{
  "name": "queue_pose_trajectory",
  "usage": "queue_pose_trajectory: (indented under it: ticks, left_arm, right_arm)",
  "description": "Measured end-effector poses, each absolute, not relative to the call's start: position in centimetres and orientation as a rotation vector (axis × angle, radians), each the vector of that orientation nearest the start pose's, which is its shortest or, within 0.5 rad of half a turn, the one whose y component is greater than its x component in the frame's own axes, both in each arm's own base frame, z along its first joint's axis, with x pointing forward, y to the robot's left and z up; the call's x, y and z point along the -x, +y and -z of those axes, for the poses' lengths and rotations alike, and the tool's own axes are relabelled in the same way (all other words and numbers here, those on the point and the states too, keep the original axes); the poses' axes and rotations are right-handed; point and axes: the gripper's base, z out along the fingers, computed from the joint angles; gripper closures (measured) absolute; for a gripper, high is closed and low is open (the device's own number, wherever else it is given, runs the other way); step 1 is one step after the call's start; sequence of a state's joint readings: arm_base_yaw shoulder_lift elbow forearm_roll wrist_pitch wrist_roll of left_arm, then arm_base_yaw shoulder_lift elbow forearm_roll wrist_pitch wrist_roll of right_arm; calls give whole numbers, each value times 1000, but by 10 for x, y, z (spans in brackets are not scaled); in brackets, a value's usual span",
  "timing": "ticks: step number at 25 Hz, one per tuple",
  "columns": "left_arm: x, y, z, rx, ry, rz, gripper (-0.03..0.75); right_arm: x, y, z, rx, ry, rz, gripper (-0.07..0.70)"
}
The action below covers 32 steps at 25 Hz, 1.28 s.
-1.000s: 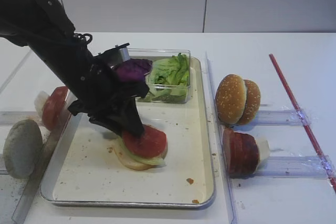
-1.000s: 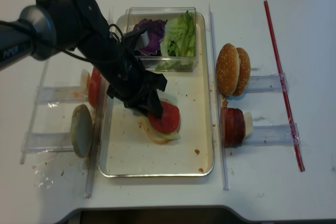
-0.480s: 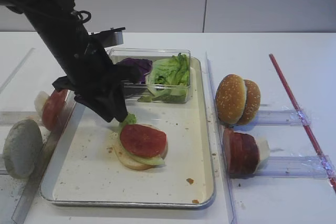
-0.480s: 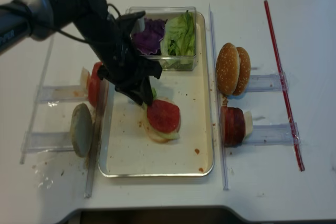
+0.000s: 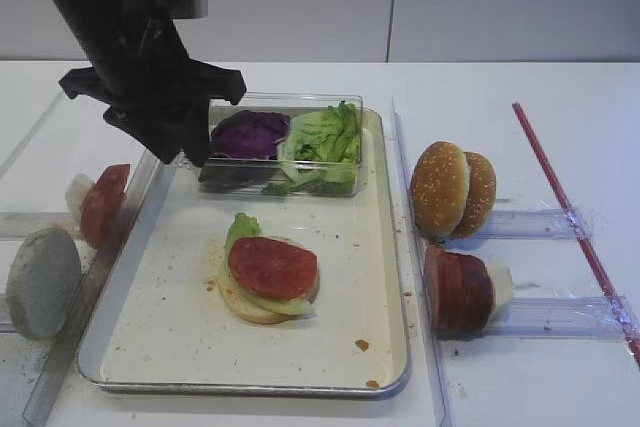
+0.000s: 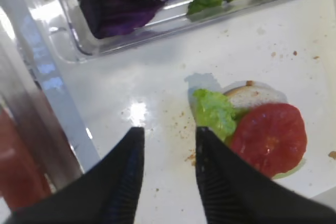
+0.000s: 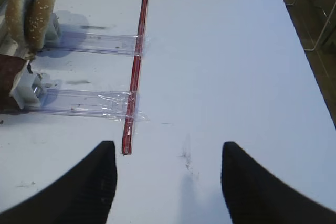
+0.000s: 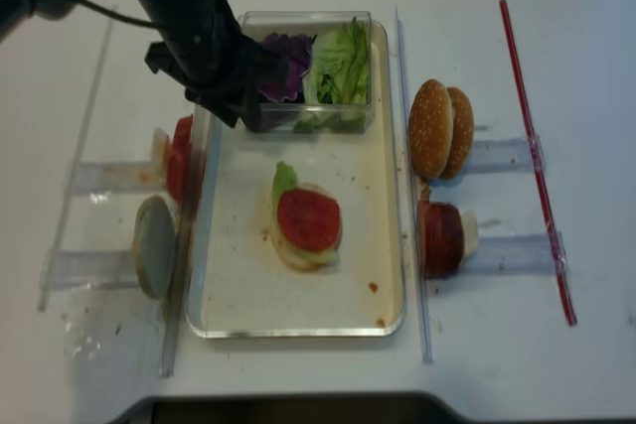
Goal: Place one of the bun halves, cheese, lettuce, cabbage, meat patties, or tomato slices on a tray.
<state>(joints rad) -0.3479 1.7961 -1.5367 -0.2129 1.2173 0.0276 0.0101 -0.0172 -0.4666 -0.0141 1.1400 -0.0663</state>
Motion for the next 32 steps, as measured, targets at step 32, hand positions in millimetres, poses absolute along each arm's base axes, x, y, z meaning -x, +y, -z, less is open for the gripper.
queue_pose_trajectory:
  ticks: [32]
  left_arm:
    - [-279,-14,-342,33,2814,28,353]
  right_arm:
    - [7,-1,-262,78,2139,49,176]
